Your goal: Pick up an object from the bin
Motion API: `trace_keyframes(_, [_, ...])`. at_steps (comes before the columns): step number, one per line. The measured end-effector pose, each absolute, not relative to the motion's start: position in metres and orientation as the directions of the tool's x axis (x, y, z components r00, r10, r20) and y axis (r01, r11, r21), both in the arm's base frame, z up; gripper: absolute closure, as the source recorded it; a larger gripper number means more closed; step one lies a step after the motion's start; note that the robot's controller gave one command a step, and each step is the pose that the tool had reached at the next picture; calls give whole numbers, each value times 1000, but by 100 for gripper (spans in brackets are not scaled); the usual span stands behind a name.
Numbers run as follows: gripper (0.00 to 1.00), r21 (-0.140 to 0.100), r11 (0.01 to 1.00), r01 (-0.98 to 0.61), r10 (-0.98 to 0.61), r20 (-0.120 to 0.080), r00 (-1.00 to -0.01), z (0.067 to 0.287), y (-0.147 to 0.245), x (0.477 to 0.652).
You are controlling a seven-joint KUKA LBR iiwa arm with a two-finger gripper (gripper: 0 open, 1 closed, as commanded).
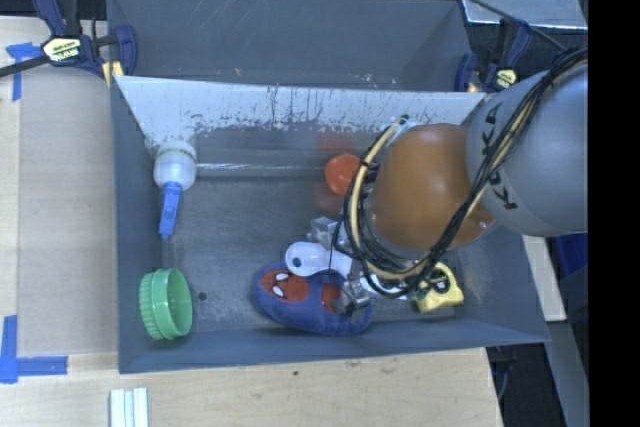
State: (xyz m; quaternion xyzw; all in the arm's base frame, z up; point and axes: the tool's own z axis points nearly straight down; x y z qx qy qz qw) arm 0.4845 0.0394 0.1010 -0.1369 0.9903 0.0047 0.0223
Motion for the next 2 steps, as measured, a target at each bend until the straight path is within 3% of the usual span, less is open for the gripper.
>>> trace_keyframes(1, [0,9,993,-117,-117,-46,-992,70,58,508])
trace_keyframes(2, [100,10,993,-116,-115,-49,-992,73,58,509])
